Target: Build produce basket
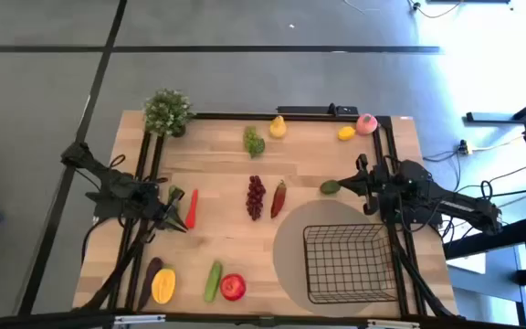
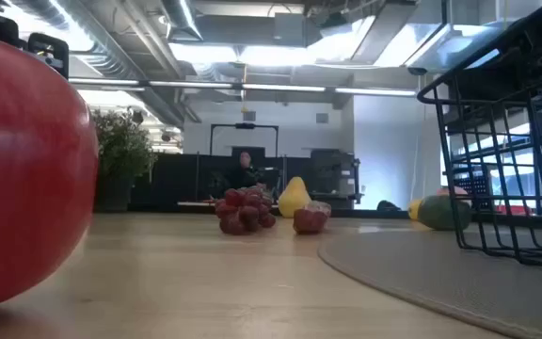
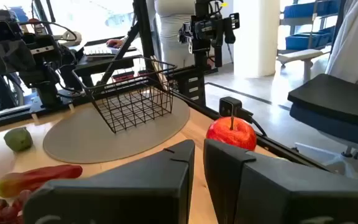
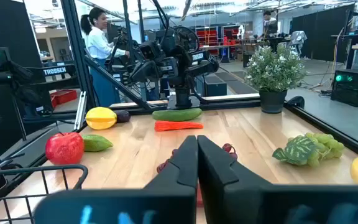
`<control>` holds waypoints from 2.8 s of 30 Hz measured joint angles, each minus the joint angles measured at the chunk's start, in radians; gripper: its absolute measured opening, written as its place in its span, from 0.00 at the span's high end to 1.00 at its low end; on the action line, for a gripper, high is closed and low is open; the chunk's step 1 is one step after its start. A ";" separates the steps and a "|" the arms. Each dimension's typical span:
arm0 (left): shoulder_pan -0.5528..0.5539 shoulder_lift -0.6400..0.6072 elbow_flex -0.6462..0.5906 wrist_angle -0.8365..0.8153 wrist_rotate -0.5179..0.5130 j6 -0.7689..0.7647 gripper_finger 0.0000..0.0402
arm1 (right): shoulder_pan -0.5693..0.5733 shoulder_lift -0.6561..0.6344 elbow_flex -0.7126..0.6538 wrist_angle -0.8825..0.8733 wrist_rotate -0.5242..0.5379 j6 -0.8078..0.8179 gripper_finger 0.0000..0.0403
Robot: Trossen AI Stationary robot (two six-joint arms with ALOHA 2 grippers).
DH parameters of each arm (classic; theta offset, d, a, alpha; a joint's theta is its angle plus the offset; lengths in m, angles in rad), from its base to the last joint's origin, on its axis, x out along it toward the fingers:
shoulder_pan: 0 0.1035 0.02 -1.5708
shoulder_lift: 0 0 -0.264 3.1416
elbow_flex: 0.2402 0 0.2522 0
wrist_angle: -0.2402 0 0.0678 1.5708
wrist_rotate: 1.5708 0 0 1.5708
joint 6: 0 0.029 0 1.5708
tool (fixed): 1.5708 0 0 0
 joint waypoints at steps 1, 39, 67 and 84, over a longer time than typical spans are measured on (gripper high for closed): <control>0.000 0.000 0.000 0.000 0.000 0.000 0.93 | 0.000 0.000 0.000 0.000 0.000 0.000 1.00; 0.000 0.000 0.000 0.000 0.000 0.000 0.93 | 0.000 0.000 0.000 0.000 0.000 0.000 1.00; 0.000 0.000 0.000 0.000 0.000 0.000 0.93 | 0.000 0.000 0.000 0.000 0.000 0.007 1.00; 0.000 0.000 0.004 0.015 -0.063 0.263 0.93 | 0.000 0.000 0.000 0.001 -0.006 0.025 1.00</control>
